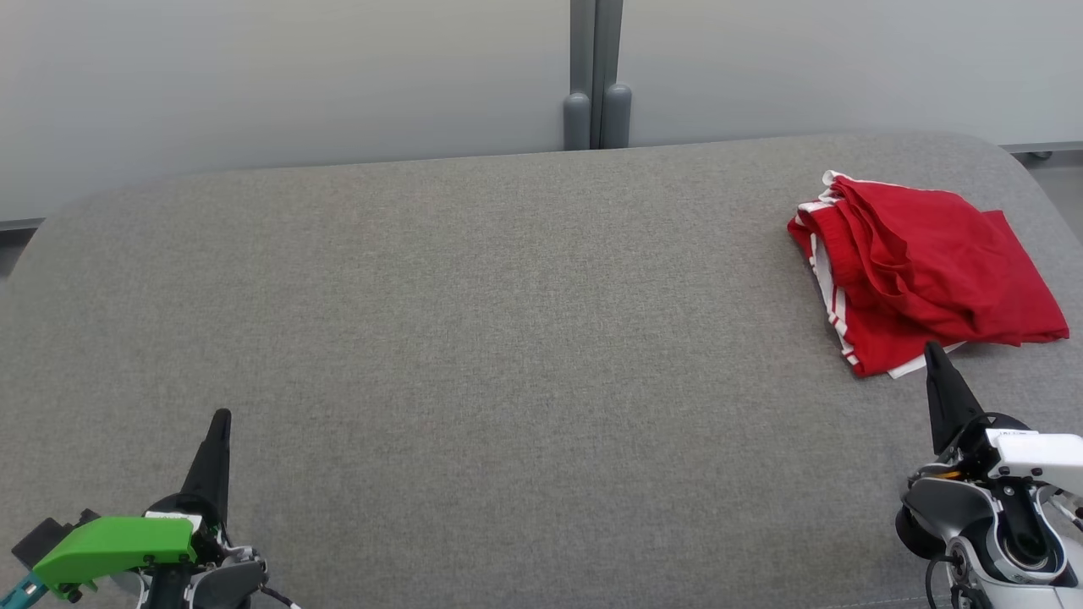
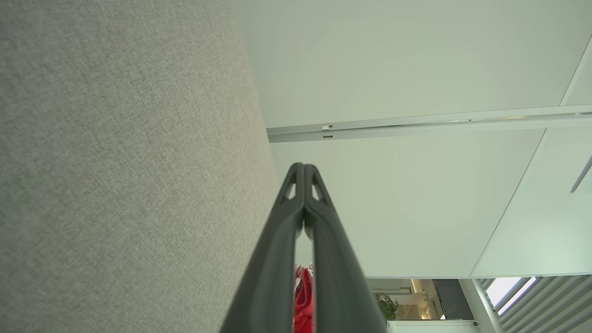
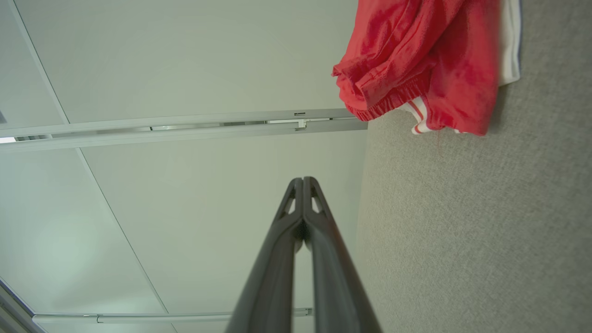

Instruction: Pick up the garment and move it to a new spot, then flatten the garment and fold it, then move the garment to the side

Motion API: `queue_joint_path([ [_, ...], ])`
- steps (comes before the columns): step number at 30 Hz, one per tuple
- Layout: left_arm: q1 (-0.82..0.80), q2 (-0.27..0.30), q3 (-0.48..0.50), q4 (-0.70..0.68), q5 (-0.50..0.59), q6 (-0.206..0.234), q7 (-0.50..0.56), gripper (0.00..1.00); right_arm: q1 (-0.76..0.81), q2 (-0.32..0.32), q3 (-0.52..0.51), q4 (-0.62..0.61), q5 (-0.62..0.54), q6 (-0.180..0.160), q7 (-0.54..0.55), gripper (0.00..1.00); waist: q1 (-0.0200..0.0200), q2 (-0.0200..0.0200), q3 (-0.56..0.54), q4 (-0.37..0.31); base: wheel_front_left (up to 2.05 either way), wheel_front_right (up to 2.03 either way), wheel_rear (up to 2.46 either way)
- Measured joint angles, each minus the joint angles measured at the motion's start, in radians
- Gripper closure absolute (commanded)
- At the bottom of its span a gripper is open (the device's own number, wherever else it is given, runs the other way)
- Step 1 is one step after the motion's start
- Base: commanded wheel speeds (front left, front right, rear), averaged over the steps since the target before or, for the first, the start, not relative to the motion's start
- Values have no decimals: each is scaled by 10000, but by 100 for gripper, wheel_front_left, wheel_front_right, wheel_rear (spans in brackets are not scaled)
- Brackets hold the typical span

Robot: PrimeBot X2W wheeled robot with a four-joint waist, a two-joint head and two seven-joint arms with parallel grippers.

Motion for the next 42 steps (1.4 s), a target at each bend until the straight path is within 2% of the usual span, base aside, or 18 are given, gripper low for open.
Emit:
queue_joint_path([
  [42, -91, -8, 19, -4, 0, 0, 0, 100, -2, 10, -48, 21, -2, 0, 38, 100, 0, 0, 2, 0, 0, 0, 0],
])
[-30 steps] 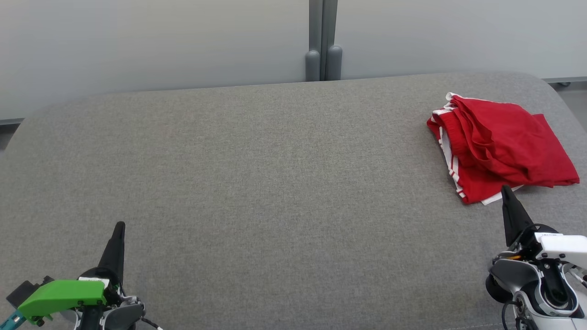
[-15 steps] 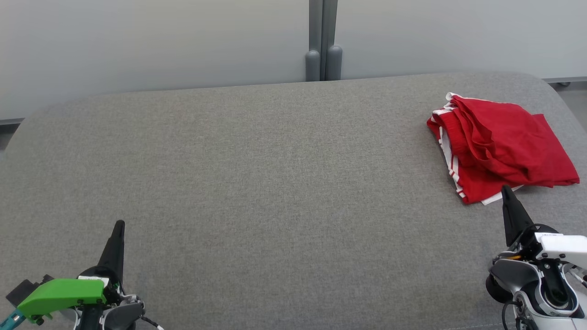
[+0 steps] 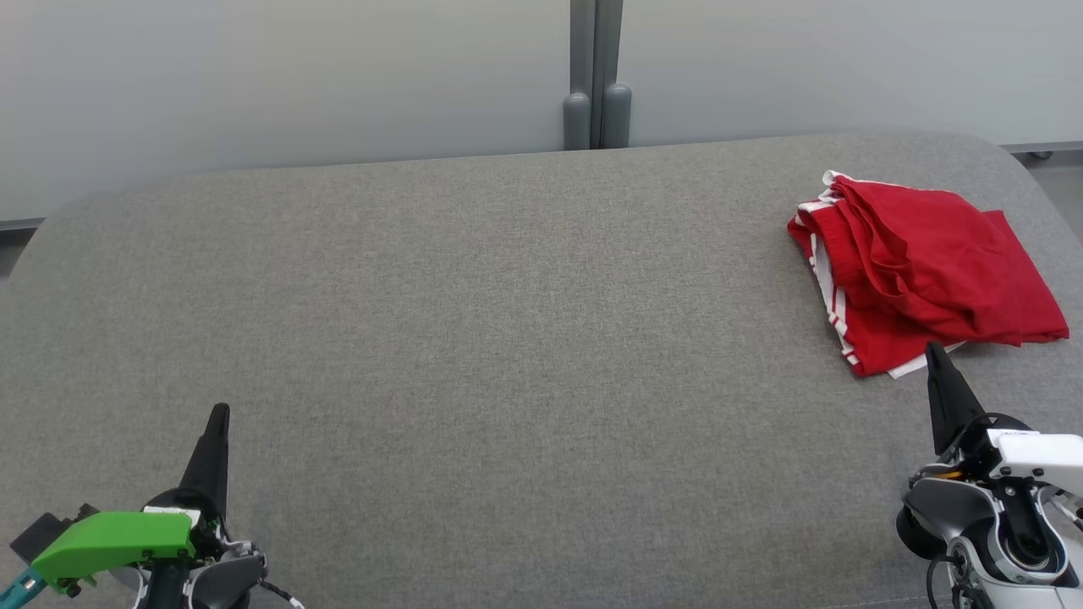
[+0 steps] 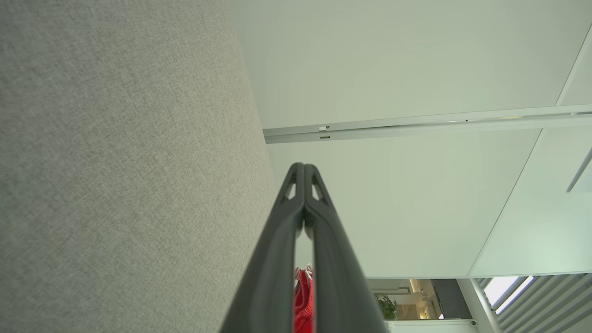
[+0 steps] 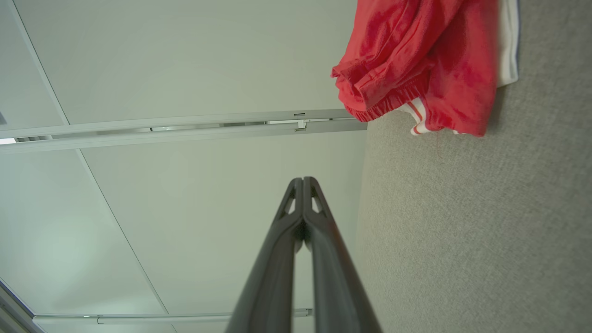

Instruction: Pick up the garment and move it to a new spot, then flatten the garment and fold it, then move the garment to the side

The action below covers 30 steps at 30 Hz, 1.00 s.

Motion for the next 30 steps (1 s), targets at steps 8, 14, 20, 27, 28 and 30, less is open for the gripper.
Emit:
queue_joint_path([
  [8, 0, -2, 10, -4, 0, -2, 0, 100, 0, 2, -10, -2, 0, 0, 0, 100, 0, 0, 1, 0, 0, 0, 0],
  [14, -1, -4, 17, -8, 0, -2, 2, 100, 0, 6, -15, -4, -2, 0, 0, 100, 0, 0, 1, 0, 0, 0, 0],
  [20, -1, -6, 25, -15, 0, -2, 2, 100, 0, 10, -25, -6, -2, 0, 2, 100, 0, 0, 1, 0, 0, 0, 0],
  [27, -1, -8, 31, -17, 0, -2, 2, 100, 0, 12, -35, -8, -2, 0, 2, 100, 0, 0, 2, 0, 0, 0, 0],
  [28, -1, -8, 31, -17, 0, -2, 4, 100, 0, 13, -36, -10, -2, 0, 2, 100, 0, 0, 2, 0, 0, 0, 0],
  [30, -1, -10, 33, -17, 0, -2, 10, 100, 0, 13, -38, -10, -2, 0, 2, 100, 0, 0, 2, 0, 0, 0, 0],
])
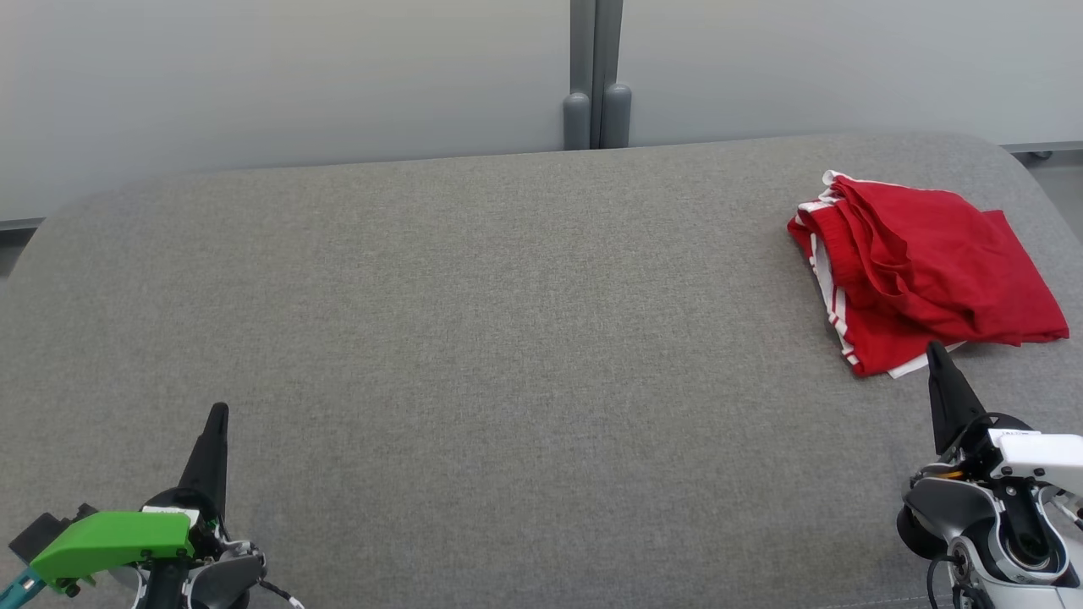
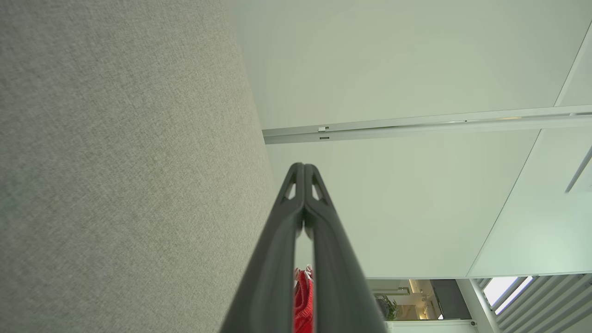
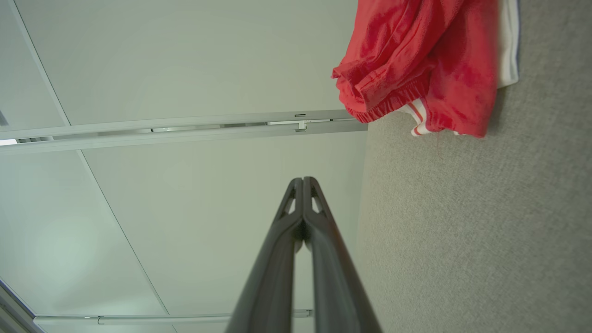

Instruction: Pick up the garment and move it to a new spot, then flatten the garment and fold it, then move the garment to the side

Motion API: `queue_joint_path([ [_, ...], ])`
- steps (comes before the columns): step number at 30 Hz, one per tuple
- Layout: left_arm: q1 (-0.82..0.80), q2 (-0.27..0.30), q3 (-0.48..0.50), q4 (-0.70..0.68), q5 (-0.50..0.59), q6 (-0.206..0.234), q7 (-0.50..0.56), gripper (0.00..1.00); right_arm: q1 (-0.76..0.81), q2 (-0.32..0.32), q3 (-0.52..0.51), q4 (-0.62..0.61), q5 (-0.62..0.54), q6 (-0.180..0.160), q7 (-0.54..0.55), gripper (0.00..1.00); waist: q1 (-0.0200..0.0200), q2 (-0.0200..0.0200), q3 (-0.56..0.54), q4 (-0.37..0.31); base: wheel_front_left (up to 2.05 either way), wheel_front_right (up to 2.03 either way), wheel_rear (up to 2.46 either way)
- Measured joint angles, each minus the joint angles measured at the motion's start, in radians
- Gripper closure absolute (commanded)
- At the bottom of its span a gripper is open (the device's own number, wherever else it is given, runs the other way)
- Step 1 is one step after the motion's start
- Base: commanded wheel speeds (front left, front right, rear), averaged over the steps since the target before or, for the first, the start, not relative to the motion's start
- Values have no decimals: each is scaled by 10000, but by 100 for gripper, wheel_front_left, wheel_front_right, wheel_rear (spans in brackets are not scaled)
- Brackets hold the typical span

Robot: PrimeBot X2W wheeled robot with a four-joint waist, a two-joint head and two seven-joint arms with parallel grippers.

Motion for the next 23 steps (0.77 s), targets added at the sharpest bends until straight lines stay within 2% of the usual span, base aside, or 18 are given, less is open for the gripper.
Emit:
queue_joint_path([
  [23, 0, -10, 15, -10, 0, 0, 2, 100, 0, 10, -21, -13, -2, 0, 56, 100, 0, 0, 0, 0, 0, 0, 0],
])
